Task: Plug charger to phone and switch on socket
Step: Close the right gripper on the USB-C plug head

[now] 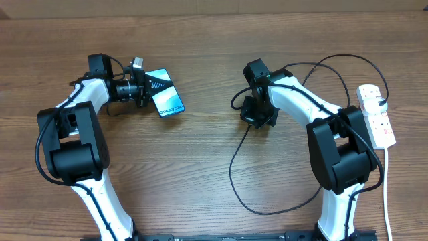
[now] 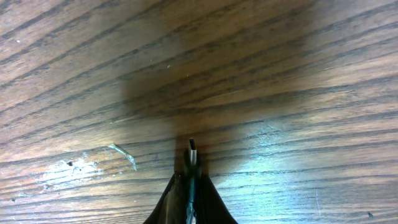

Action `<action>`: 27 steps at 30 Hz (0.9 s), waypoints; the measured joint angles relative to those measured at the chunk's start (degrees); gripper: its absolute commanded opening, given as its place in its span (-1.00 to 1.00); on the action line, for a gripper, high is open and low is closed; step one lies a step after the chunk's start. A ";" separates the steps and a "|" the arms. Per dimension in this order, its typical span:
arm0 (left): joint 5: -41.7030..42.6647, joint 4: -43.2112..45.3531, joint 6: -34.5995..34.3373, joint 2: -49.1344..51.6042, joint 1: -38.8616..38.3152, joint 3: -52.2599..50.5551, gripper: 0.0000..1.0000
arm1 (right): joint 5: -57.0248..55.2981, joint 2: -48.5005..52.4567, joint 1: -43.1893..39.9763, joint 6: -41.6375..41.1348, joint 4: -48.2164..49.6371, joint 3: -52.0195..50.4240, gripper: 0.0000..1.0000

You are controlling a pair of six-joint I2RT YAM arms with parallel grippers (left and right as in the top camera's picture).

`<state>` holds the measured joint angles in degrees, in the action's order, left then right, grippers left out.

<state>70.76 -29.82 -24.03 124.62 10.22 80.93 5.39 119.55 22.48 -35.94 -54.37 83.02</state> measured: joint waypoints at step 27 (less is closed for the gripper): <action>0.87 -1.46 0.00 0.00 -2.23 0.00 -0.92 | 0.17 0.00 0.00 0.20 0.00 0.00 -0.93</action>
<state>71.64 -31.29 -24.03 124.62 7.99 80.93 5.56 119.55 22.48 -35.75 -54.37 83.02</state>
